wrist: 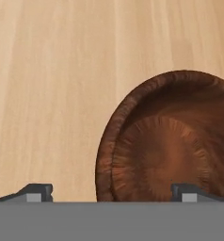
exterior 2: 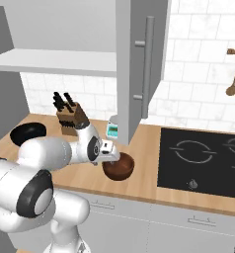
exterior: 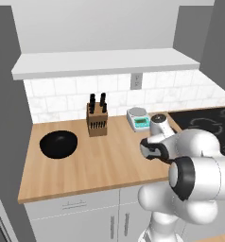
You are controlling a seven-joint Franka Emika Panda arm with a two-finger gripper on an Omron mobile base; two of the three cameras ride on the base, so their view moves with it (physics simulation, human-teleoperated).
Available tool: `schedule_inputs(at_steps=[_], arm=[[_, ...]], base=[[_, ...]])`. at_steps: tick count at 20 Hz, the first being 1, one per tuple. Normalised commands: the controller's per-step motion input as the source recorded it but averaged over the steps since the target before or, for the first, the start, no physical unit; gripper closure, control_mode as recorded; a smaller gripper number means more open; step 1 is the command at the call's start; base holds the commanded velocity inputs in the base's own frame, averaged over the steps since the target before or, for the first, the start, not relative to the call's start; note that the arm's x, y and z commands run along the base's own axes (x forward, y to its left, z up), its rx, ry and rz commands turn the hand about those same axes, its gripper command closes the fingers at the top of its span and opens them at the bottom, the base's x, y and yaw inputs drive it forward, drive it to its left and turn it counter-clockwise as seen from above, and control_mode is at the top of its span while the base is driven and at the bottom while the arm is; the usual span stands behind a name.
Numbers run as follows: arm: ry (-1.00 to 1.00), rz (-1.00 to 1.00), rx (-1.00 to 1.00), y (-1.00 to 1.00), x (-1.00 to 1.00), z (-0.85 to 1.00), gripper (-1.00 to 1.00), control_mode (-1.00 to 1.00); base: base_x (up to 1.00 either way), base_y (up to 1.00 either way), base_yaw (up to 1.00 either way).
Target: Pick up the bowls on the counter and stack them on top of one another in the open cabinet. Place the smaller bowl on top of the larger bowl.
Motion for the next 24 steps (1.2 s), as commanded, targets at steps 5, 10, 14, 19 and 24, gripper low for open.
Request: schedule_inputs(at_steps=[5, 10, 14, 19, 24], arm=[[0.02, 0.0, 0.0, -0.08, 0.05, -0.18, -1.0, -1.0], [0.0, 0.0, 0.0, -0.06, 0.0, -0.08, 1.0, -1.0], [0.0, 0.0, 0.0, 0.0, 0.0, 0.0, 1.0, -1.0], [-0.02, 0.0, 0.0, 0.0, -0.06, 0.0, 1.0, -1.0], [-0.26, 0.24, -0.04, 0.43, -0.29, 0.5, 1.0, -1.0]], base=[[0.0, 0.0, 0.0], [0.0, 0.0, 0.0], [0.0, 0.0, 0.0], [0.0, 0.0, 0.0], [0.0, 0.0, 0.0]])
